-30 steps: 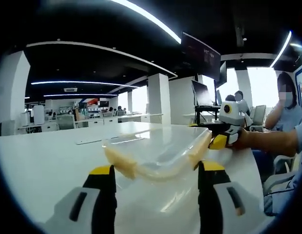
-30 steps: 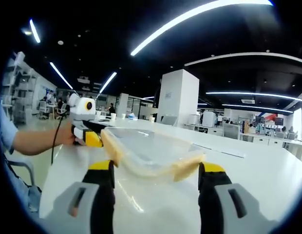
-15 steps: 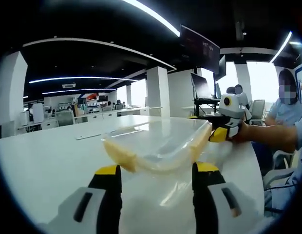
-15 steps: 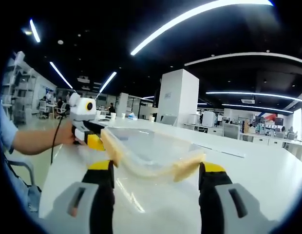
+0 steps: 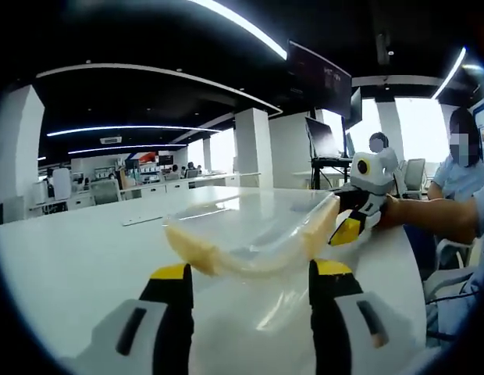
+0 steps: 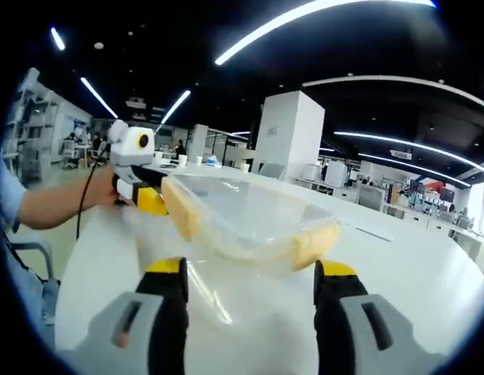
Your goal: Snap each plastic latch of the storage box into its locked position after aligning the lid with the box until every specified latch is closed and the lid sits flush.
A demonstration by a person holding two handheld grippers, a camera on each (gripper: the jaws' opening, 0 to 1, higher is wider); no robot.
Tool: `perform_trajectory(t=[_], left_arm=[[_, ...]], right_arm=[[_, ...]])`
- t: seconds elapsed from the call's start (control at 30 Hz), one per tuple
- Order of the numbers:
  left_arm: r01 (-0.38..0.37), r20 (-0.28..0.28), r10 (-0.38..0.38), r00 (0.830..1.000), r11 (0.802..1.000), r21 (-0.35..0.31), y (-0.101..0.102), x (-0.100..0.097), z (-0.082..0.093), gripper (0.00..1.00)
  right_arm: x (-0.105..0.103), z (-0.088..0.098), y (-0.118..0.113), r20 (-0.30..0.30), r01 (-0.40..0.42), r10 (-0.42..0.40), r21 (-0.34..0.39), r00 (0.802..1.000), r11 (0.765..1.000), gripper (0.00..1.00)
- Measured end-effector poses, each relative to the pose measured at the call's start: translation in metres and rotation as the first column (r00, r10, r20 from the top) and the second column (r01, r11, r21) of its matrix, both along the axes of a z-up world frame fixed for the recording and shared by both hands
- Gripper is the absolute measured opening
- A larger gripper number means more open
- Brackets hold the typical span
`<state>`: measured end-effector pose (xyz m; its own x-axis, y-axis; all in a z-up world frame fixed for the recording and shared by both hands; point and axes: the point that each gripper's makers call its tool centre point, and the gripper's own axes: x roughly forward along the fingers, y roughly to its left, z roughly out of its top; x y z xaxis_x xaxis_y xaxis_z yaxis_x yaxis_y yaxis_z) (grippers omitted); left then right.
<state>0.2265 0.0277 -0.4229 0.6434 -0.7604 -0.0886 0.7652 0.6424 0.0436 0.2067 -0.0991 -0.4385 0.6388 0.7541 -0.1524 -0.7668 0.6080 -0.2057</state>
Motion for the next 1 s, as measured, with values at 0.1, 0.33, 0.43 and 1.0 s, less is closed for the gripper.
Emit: perform_trajectory(t=[0.1, 0.33, 0.43, 1.0], left_arm=[[-0.002, 0.004, 0.002, 1.000, 1.000, 0.003, 0.001, 0.002, 0.000, 0.60], [-0.017, -0.008, 0.018, 1.000, 0.999, 0.044, -0.004, 0.004, -0.009, 0.64], [-0.017, -0.011, 0.017, 1.000, 0.999, 0.045, -0.003, 0.003, -0.010, 0.64], [-0.029, -0.035, 0.032, 0.999, 0.996, 0.084, 0.000, -0.003, -0.019, 0.59]], right_arm=[[-0.007, -0.002, 0.002, -0.002, 0.001, -0.001, -0.002, 1.000, 1.000, 0.62], [0.030, 0.000, -0.008, -0.032, 0.012, -0.012, 0.003, 0.999, 1.000, 0.62], [0.029, -0.002, -0.005, -0.041, 0.011, -0.010, 0.003, 0.999, 1.000, 0.62], [-0.004, 0.000, -0.002, -0.012, 0.014, -0.014, -0.012, 1.000, 1.000, 0.57]])
